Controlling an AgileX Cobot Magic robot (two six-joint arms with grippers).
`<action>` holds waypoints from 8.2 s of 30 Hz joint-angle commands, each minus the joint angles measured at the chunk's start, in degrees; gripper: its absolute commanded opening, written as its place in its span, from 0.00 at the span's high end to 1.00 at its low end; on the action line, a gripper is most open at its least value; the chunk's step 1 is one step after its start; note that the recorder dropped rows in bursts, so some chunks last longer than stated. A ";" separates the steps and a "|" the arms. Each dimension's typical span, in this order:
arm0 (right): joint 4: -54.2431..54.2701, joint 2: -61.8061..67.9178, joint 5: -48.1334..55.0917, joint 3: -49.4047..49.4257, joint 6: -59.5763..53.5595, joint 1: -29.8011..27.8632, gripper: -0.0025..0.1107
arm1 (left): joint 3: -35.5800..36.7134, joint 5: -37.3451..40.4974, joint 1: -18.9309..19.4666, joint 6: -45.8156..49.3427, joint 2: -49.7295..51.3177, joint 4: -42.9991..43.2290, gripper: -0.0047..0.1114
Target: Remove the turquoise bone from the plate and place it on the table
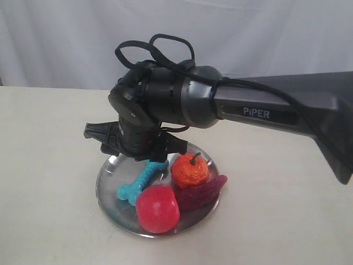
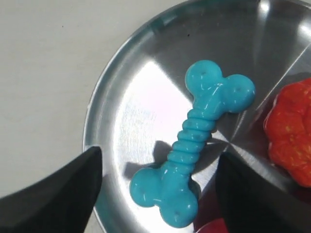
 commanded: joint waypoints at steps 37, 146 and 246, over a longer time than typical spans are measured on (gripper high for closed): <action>-6.99 9.54 -0.77 -0.41 13.39 0.03 0.41 | 0.15 -0.31 -0.30 -0.11 -0.07 -0.19 0.96; -7.43 -17.92 -28.73 46.74 -22.83 -29.96 0.98 | 0.15 -0.31 -0.30 -0.11 -0.07 -0.19 0.96; 14.08 -97.93 -8.72 55.65 -35.53 -35.16 0.98 | 0.15 -0.31 -0.30 -0.11 -0.07 -0.19 0.96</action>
